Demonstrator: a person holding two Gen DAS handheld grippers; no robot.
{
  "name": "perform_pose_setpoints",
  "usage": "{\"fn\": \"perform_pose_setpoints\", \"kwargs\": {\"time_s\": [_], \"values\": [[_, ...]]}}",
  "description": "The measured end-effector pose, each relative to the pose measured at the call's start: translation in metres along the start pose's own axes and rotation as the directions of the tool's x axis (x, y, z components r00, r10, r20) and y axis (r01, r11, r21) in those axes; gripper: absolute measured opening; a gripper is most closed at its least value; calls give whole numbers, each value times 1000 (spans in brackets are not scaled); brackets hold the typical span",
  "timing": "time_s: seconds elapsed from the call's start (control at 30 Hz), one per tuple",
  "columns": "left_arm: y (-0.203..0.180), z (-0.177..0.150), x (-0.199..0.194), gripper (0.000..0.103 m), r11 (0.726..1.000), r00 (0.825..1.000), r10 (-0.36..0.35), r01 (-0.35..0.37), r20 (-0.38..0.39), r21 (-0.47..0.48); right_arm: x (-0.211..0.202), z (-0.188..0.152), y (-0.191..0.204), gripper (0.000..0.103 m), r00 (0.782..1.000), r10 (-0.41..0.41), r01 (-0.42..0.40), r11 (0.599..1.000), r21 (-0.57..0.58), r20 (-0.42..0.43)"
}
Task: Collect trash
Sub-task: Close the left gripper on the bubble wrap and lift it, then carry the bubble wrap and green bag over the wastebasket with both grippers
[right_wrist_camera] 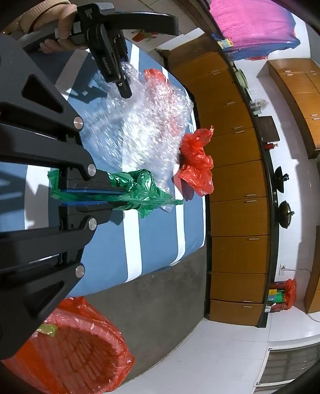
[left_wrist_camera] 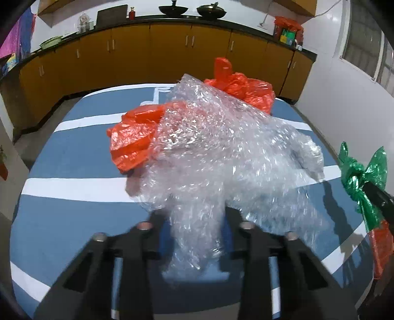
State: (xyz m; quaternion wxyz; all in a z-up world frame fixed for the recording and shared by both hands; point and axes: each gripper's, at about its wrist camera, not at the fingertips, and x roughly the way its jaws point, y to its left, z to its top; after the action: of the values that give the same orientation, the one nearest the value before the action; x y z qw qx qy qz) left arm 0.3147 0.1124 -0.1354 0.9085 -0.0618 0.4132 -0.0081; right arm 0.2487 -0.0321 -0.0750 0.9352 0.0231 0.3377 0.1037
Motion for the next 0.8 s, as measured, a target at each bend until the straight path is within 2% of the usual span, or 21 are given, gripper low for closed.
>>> {"fn": "perform_pose_setpoints", "kwargs": {"time_s": [0.03, 0.13, 0.37, 0.5, 0.7, 0.73, 0.8], "values": [[-2, 0, 0, 14, 1000, 1000, -9, 9, 0, 7, 0, 0, 0, 5, 1000, -1, 1, 1000, 1, 0], [-2, -1, -4, 6, 1000, 1000, -28, 28, 15, 10, -3, 0, 0, 5, 1000, -3, 3, 1000, 1, 3], [0, 1, -35, 6, 996, 993, -85, 85, 83, 3, -13, 2, 1, 5, 1000, 0, 0, 1000, -5, 21], [0, 0, -56, 6, 996, 989, -90, 88, 119, 16, -21, 1, 1, 5, 999, 3, -2, 1000, -9, 32], [7, -7, -63, 8, 999, 992, -48, 46, 113, 13, -26, -2, 4, 5, 999, 15, -15, 1000, -15, 30], [10, -10, -62, 15, 999, 994, -37, 37, 105, 2, -26, -3, 4, 5, 999, 17, -16, 1000, -18, 27], [16, -13, -62, 22, 1000, 995, -24, 26, 97, -16, -26, -5, 5, 5, 1000, 20, -20, 1000, -20, 21]]}}
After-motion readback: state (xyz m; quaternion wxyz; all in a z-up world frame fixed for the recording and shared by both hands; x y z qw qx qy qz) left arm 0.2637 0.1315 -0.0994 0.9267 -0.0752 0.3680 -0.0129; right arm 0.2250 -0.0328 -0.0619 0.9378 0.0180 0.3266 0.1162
